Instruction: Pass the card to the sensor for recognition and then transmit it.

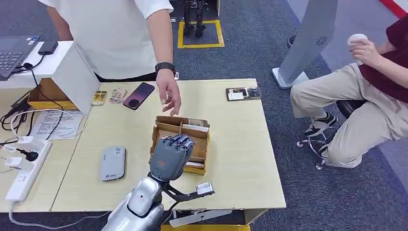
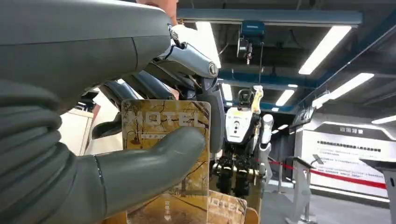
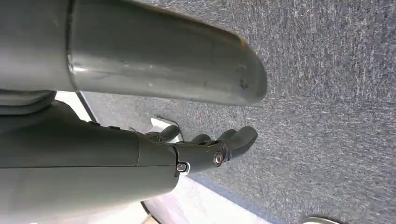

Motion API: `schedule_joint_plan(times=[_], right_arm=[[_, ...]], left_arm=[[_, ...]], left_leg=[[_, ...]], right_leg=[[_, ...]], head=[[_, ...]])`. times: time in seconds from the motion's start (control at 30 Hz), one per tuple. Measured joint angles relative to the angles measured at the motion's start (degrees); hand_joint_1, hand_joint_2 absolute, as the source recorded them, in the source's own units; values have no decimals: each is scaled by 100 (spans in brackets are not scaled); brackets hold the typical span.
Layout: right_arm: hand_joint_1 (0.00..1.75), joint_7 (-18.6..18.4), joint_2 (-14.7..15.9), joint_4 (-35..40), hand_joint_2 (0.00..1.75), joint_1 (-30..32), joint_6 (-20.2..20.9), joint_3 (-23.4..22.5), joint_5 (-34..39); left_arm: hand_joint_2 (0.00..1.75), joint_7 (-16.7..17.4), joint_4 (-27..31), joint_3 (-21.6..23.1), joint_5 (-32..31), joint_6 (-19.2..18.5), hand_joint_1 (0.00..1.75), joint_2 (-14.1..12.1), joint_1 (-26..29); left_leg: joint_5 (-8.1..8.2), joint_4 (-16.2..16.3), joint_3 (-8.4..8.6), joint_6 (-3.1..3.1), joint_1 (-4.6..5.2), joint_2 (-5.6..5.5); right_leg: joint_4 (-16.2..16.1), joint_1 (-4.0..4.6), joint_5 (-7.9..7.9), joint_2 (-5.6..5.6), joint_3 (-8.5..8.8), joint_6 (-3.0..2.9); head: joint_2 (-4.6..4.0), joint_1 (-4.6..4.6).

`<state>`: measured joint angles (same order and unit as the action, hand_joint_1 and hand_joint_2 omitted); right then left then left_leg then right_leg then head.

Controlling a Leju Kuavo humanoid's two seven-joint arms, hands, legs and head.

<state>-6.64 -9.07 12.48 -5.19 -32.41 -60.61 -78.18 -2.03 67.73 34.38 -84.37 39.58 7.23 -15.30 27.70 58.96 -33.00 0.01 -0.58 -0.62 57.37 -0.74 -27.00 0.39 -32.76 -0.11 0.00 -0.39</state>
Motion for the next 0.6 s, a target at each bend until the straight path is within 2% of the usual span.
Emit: schedule_joint_plan(times=[0.13, 0.23, 0.3, 0.4, 0.6], right_arm=[[0, -2, 0, 0, 0, 0, 0, 6, 0], [0, -17, 0, -2, 0, 3, -2, 17, 0], [0, -26, 0, -2, 0, 2, -2, 44, -6], [0, -52, 0, -7, 0, 2, 0, 72, -35], [0, -68, 0, -13, 0, -5, 4, 118, -42]], left_arm=[[175, -305, 157, -135, 168, 0, 175, 59, 80], [175, -803, 287, -457, 403, 0, 175, 230, 175], [175, -945, 302, -732, 531, 0, 175, 360, 179], [175, -973, 302, -1139, 674, 0, 175, 488, 131], [175, -809, 260, -1714, 883, 0, 175, 603, -184]], left_leg=[[0, 0, 0, 0, 0, 0], [0, 0, 0, 0, 0, 0], [0, 0, 0, 0, 0, 0], [0, 0, 2, 0, 0, 0], [-1, 0, 3, -1, -2, 0]], right_leg=[[0, 0, 0, 0, 0, 0], [0, 0, 0, 0, 0, 0], [0, 0, 0, 0, 0, 0], [0, 0, 0, 0, -1, 0], [1, 1, 2, 0, 0, -2]], head=[[0, 0], [0, 2], [0, 0], [0, 0], [0, 0]])
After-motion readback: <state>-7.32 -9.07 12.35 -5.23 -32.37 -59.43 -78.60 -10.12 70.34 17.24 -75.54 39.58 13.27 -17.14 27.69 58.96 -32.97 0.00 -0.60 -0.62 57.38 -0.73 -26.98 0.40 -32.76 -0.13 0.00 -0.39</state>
